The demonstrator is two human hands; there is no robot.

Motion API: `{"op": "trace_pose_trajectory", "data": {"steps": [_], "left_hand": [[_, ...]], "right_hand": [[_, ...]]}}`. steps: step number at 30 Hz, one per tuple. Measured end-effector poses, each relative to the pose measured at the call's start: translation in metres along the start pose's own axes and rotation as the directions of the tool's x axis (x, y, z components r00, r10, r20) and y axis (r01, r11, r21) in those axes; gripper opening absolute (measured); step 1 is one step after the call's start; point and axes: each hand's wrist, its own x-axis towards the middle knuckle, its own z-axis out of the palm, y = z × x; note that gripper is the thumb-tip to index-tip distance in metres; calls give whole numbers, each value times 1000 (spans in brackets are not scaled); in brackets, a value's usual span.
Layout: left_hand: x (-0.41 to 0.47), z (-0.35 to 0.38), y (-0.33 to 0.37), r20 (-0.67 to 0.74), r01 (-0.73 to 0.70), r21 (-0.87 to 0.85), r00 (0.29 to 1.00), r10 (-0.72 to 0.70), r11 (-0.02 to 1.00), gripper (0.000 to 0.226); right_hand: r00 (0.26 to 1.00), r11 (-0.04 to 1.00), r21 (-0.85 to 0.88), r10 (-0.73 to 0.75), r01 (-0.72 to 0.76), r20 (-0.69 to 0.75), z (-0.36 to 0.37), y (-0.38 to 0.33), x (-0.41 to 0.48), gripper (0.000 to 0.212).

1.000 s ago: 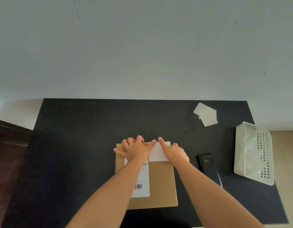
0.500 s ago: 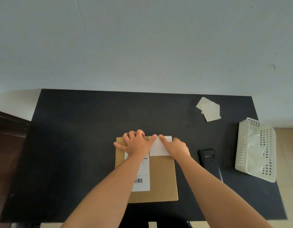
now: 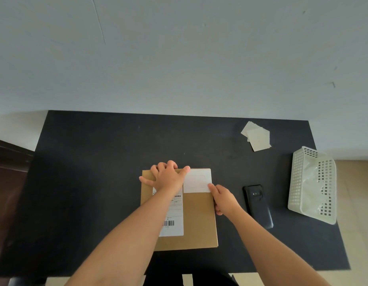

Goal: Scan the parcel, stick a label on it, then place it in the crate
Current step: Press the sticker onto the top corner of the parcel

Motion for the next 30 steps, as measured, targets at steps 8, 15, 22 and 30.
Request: {"op": "trace_pose_trajectory", "data": {"steps": [8, 15, 22, 30], "left_hand": [[-12, -4, -20, 84, -322, 155, 946, 312, 934, 71], [-16, -6, -23, 151, -387, 255, 921, 359, 886, 103], [-12, -20, -19, 206, -380, 180, 917, 343, 907, 79], [-3, -17, -21, 96, -312, 173, 949, 299, 934, 47]], "right_hand": [[1000, 998, -60, 6, -6, -12, 4, 6, -14, 43], [998, 978, -205, 17, -28, -53, 13, -3, -12, 51], [998, 991, -124, 45, -40, 38, 3, 0, -6, 48], [994, 995, -6, 103, -104, -42, -3, -18, 4, 66]]}}
